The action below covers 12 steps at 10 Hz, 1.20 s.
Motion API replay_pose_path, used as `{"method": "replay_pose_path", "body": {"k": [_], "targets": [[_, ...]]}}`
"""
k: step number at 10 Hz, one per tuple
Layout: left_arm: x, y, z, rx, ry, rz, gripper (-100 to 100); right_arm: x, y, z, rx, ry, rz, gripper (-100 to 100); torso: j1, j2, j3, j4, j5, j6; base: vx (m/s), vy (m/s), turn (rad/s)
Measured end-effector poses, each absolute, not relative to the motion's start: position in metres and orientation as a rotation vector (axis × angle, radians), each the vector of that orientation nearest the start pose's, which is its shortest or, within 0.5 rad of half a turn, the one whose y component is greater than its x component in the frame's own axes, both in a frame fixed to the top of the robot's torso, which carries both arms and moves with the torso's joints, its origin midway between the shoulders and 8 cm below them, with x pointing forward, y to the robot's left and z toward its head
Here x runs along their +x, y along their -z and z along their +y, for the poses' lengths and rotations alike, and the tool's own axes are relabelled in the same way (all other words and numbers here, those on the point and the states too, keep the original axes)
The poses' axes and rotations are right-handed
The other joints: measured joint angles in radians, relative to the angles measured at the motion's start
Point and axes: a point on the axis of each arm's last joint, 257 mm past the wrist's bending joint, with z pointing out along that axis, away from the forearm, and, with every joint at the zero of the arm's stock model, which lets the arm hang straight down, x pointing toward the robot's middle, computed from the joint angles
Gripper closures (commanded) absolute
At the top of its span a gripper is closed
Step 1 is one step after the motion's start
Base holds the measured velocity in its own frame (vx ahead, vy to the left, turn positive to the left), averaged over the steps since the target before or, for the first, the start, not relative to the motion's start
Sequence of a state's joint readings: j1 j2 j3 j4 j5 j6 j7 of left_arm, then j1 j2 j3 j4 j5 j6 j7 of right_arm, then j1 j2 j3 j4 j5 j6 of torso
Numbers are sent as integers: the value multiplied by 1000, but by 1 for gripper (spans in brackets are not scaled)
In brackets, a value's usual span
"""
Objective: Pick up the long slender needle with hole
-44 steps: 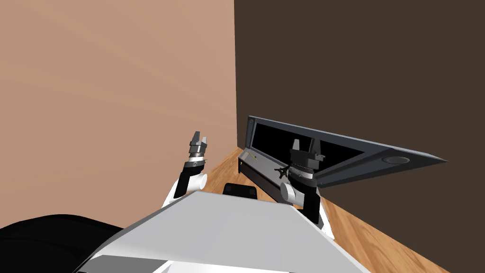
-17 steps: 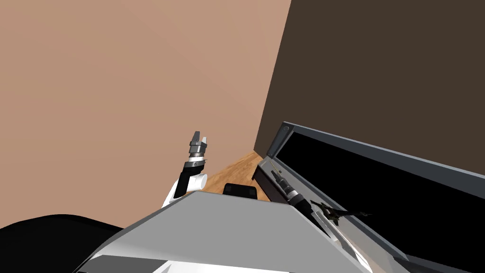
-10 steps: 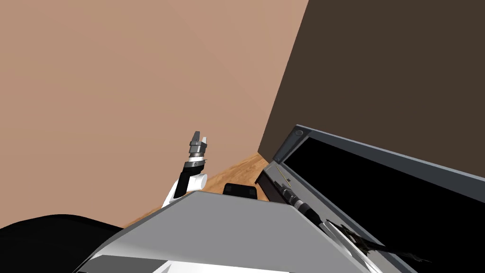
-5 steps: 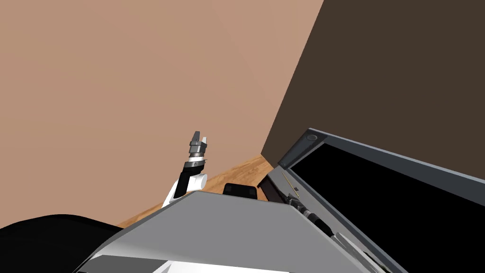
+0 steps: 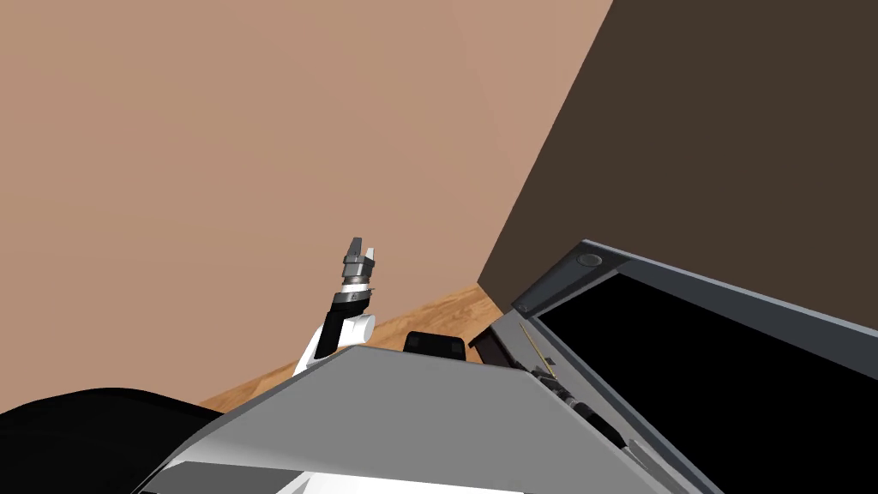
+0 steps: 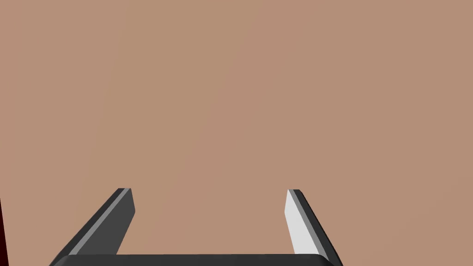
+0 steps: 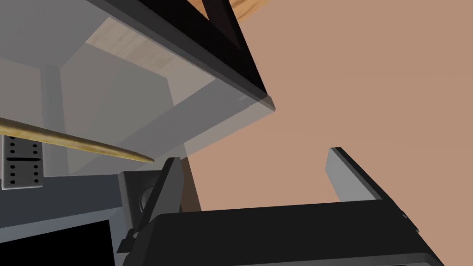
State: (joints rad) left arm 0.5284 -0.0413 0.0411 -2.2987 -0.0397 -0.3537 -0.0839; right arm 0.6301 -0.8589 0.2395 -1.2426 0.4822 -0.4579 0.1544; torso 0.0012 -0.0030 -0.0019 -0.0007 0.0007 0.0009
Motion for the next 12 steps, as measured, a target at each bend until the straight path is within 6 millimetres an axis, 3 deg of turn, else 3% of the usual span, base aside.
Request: {"method": "replay_pose_path", "body": {"k": [8,12], "targets": [[357,6,302,-748,1109,725,0,83,516,-514,90,-123,2614,-100,-1,-1,0,0,0,0,60,-3,97],[357,6,302,-748,1109,725,0,57,526,-532,77,-66,2672,-100,0,1,1,0,0,0,50,-9,80]]}}
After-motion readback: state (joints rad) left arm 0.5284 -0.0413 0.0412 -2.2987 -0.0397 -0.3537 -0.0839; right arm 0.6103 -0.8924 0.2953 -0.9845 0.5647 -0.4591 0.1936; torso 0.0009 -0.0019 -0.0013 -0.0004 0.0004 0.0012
